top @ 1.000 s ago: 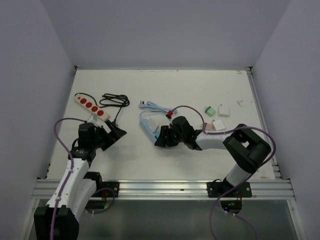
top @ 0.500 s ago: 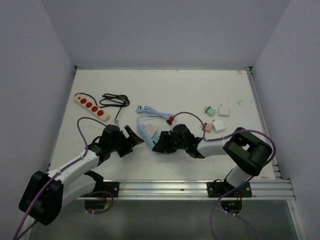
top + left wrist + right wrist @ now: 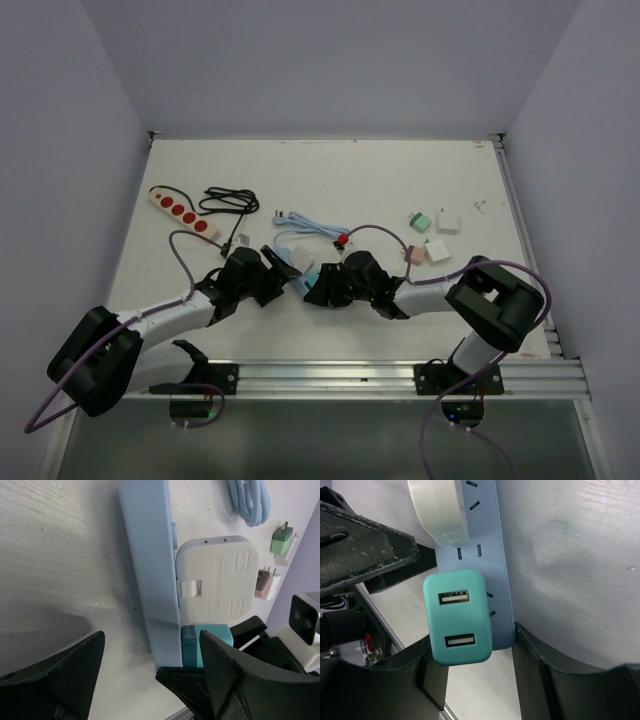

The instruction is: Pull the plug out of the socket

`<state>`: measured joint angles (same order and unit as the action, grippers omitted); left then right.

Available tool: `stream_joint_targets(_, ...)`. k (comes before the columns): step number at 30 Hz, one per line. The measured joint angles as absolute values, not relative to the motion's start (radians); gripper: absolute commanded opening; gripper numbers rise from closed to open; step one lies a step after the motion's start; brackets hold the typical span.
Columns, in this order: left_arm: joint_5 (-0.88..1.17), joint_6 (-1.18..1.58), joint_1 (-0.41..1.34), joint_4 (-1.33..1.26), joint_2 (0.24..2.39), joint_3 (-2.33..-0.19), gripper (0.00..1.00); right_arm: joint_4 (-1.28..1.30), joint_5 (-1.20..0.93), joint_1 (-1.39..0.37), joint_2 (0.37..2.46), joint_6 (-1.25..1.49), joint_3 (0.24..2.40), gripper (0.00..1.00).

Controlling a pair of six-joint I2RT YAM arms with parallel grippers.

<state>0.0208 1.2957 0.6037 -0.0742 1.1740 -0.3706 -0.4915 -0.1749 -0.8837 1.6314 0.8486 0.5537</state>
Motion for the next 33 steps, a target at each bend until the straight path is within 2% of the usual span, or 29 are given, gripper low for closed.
stream_joint_targets(6, -0.01, 1.332, 0.607, -0.105, 1.221, -0.382, 0.7, -0.505, -0.175, -0.884, 1.64, 0.852, 0.554, 0.0)
stream_joint_targets(15, -0.016, 1.351, 0.648, -0.12, 1.266, -0.385, 0.68, -0.515, -0.175, -0.884, 1.65, 0.852, 0.559, 0.0)
stream_joint_targets(28, -0.065, 1.366, 0.651, -0.153, 1.296, -0.389, 0.56, -0.512, -0.146, -0.902, 1.656, 0.85, 0.569, 0.0)
stream_joint_targets(31, -0.065, 1.371, 0.653, -0.168, 1.302, -0.389, 0.47, -0.502, -0.133, -0.909, 1.656, 0.847, 0.575, 0.0)
stream_joint_targets(33, -0.065, 1.372, 0.655, -0.177, 1.303, -0.39, 0.38, -0.492, -0.121, -0.916, 1.656, 0.844, 0.582, 0.04)
